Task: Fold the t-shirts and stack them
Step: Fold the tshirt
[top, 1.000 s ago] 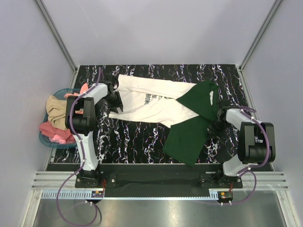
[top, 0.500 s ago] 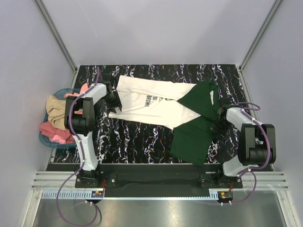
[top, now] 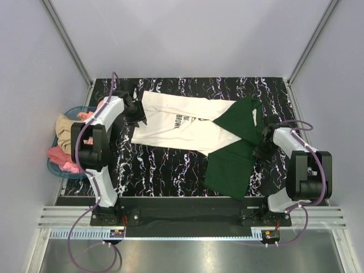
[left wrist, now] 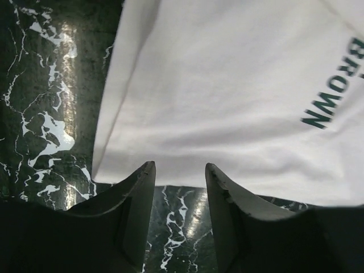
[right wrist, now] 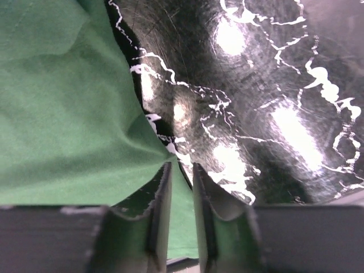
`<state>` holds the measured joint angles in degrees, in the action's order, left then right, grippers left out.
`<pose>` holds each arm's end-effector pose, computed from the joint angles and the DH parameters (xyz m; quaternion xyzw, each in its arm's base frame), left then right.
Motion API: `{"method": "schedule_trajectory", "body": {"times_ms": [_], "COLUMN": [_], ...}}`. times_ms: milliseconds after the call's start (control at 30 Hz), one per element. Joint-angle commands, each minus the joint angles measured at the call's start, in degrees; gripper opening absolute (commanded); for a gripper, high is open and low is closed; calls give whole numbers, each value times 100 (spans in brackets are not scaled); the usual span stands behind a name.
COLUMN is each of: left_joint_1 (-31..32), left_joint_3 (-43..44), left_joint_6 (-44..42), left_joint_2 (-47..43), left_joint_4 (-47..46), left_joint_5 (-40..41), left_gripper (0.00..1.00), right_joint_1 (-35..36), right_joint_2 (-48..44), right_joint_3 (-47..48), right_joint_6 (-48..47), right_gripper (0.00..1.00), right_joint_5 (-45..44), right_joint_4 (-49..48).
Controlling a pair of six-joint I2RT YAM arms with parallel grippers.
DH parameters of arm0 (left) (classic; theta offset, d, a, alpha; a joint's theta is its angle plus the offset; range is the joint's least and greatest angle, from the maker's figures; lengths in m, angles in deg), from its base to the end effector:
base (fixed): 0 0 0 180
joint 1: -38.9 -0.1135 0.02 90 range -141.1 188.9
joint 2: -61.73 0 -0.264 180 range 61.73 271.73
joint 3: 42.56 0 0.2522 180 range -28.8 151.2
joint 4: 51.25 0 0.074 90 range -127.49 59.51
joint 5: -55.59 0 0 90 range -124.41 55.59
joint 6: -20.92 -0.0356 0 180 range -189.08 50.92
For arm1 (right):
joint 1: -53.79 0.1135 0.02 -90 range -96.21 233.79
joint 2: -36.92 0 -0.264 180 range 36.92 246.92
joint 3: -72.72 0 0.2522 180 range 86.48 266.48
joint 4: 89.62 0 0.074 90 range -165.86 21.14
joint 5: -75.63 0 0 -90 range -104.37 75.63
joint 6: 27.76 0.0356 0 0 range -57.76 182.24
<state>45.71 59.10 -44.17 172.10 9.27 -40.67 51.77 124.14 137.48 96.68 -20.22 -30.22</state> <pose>0.3967 -0.0513 0.2205 -0.1448 0.9715 -0.1009 0.1585 0.2555 -0.0126 0.1725 0.3151 0.9450 -0.0291 0.0823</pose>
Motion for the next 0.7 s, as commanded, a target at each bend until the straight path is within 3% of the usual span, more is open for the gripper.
{"method": "schedule_trajectory", "body": {"times_ms": [0,133,333,467,567,667], "left_joint_1": [215,321,620,804,840,848], "left_joint_3": [368,412,369,123,-158,-387], "left_joint_6": [-153,-30,-91,-170,-197,-197], "left_joint_2": [-577,-762,-990,-1131,-1315,-1369], "left_joint_4": [26,-35,-80,-132,-220,-352], "left_joint_5": [-331,-1023,-1403,-1562,-1632,-1633], "left_gripper": [46,47,49,49,49,49], "right_joint_1": [-9,-9,-9,-9,-9,-9], "right_joint_2": [-319,-592,-329,-109,355,445], "right_joint_3": [357,734,911,982,1227,1158], "right_joint_6": [46,-59,-1113,-1658,-1302,-836], "right_gripper": [30,36,49,56,58,59], "right_joint_5": [-118,56,917,875,437,576], "right_joint_4": [400,402,-740,-1311,-1112,-1416]}}
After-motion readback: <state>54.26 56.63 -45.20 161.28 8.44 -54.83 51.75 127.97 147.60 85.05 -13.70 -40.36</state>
